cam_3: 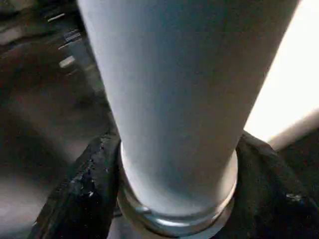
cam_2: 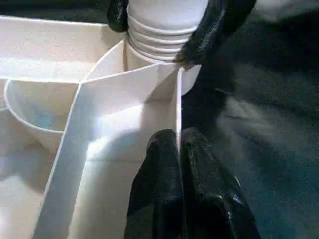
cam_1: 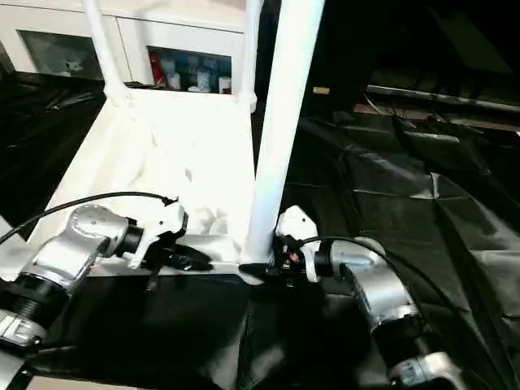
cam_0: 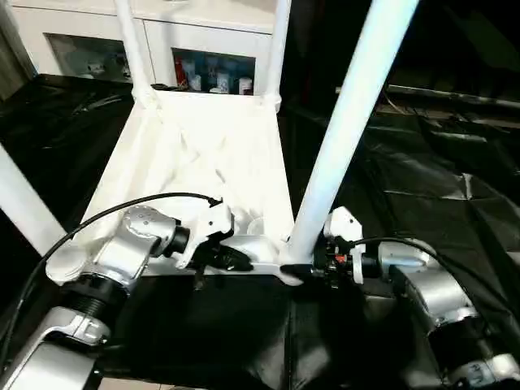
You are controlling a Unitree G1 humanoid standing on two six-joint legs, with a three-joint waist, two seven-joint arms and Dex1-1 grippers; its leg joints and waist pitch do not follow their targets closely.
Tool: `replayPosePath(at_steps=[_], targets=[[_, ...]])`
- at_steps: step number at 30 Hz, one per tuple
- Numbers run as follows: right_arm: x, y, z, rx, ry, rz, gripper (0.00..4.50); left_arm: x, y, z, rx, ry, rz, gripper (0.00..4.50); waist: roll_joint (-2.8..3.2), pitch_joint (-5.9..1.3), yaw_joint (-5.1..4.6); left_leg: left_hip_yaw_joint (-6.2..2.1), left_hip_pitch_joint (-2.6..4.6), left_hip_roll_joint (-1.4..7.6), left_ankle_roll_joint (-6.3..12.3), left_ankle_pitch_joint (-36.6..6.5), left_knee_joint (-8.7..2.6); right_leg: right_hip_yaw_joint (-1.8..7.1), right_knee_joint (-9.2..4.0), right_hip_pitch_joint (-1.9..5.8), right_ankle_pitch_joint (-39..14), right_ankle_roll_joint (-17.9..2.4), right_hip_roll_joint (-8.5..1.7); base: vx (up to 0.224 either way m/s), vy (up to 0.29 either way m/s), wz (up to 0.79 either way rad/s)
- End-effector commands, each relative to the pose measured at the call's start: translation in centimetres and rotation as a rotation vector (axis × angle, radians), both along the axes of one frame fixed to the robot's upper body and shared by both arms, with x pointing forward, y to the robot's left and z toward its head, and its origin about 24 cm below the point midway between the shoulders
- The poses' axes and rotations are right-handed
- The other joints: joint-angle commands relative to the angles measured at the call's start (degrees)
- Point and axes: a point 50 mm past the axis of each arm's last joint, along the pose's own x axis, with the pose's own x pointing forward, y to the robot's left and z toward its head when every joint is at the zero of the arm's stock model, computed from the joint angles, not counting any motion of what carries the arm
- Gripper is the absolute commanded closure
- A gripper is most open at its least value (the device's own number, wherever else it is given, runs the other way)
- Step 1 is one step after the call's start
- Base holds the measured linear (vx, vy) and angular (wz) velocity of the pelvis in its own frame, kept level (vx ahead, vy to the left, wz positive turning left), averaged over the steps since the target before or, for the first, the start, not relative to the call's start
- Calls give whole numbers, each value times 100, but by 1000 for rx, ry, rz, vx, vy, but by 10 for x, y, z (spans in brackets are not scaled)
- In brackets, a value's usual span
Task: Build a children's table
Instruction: Rotate leg to tighten
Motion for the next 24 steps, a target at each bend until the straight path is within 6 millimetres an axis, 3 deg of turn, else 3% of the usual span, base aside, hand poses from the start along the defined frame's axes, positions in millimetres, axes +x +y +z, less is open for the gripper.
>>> replayPosePath(at_steps=[1,3,6,8,9,11,12,13,15,22,24], targets=[[6,3,-7,2,2,-142,175,-3,-11,-19,5,36,77,450,-9,-205,-6,-34,8,99,73,-1442,-391,170,-467,223,-1373,-1161,-210,0,0,0],[9,6,-13,2,13,-244,176,-1,-19,-21,5,17,115,450,-4,-186,-34,-55,2,95,-28,-1659,-417,169,-521,181,-1958,-903,-214,0,0,0],[15,14,-22,0,53,-456,176,3,-37,-27,4,-10,197,450,-7,-188,-39,-74,12,82,-62,-1741,-421,170,-566,160,-2261,-730,-208,0,0,0],[18,21,-29,-14,87,-582,176,4,-52,-30,0,-18,239,450,15,-181,-58,-67,32,80,-126,-1788,-429,181,-584,113,-2304,-702,-199,0,0,0],[19,26,-31,-24,94,-626,176,3,-59,-32,-2,-19,246,450,6,-187,-66,-77,26,72,-147,-1807,-433,173,-583,125,-2337,-681,-193,0,0,0],[20,42,-27,-7,63,-618,176,-1,-75,-33,-20,-19,230,450,31,-201,-71,-76,30,74,-130,-1811,-427,183,-589,116,-2196,-660,-191,0,0,0],[20,47,-25,5,47,-605,142,-2,-80,-32,-28,-20,219,450,22,-199,-70,-78,7,61,-81,-1810,-434,174,-586,137,-2119,-637,-176,0,0,0],[20,50,-23,15,39,-594,142,-3,-83,-32,-33,-22,214,450,22,-200,-72,-79,-2,65,-58,-1830,-437,172,-585,137,-2105,-628,-178,0,0,0],[20,54,-20,35,27,-550,107,-5,-84,-31,-38,-25,176,450,28,-206,-72,-78,-9,61,5,-1833,-435,176,-586,143,-2024,-628,-175,0,0,0],[22,39,-9,64,1,-404,105,-3,-60,-29,-32,-12,151,450,35,-218,-54,-65,-22,71,143,-1692,-424,176,-557,172,-1623,-798,-178,0,0,0],[19,29,-3,62,-15,-292,105,-5,-50,-27,-34,7,113,450,29,-233,-37,-61,-40,68,210,-1508,-409,169,-527,216,-1400,-879,-180,0,0,0]])
